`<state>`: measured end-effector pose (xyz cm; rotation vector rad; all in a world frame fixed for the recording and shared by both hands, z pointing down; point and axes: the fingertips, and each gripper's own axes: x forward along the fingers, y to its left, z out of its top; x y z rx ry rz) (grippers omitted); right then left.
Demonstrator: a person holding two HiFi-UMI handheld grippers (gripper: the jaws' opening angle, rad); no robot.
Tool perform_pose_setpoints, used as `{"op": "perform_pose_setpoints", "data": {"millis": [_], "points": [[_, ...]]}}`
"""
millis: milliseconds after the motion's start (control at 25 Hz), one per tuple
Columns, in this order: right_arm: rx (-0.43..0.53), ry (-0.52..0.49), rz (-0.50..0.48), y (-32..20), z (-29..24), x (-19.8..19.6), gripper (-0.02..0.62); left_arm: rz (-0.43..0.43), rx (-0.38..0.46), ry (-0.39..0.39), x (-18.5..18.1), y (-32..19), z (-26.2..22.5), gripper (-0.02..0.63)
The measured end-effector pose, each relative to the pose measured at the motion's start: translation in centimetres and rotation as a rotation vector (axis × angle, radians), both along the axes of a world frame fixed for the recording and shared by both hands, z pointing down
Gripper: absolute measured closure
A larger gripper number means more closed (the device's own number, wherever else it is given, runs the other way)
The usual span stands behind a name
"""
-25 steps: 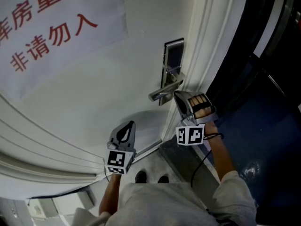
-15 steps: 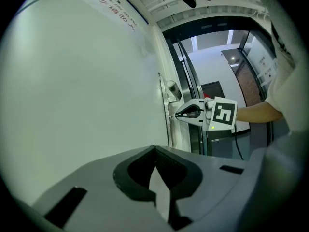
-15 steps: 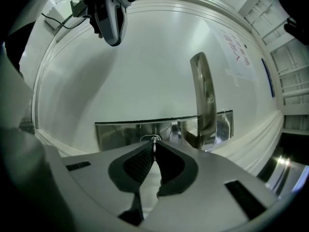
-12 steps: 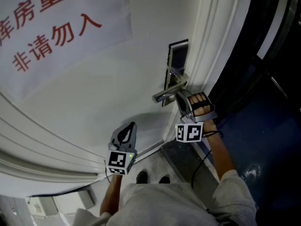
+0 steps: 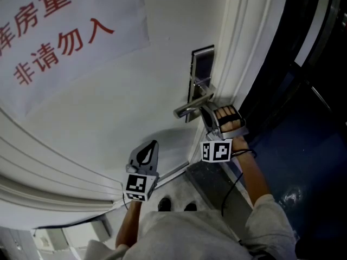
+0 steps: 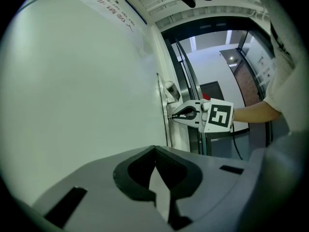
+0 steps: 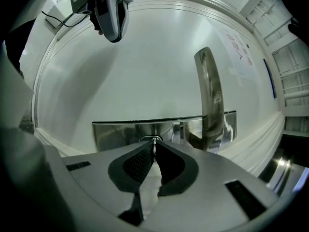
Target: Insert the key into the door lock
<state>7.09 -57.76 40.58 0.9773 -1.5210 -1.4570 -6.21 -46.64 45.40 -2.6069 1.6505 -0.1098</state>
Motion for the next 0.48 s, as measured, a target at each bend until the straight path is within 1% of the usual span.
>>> {"op": "perform_pose_setpoints", "data": {"millis": [80, 120, 240, 320, 480], "points": [[-0.021, 0.004, -0.005, -0.04, 0.33, -0.09, 0.565, 0.0, 0.003, -0.002, 0.05, 0.03, -0.15, 0.589], [-0.036, 0.002, -0.009, 0.0, 0.5, -0.18, 0.553, 0.0, 0.004, -0.002, 0.08, 0.05, -0.21, 0.589], [-0.067, -0.004, -0.024, 0.16, 0.79, -0.46, 0.483, 0.002, 0.006, -0.001, 0.15, 0.06, -0.3, 0.589], [-0.071, -0.004, -0.025, 0.22, 0.88, -0.48, 0.456, 0.004, 0.006, 0.001, 0.17, 0.13, -0.29, 0.589], [-0.078, -0.031, -0.021, 0.33, 0.59, -0.1, 0.443, 0.009, 0.006, -0.005, 0.3, 0.15, -0.32, 0.589]]}}
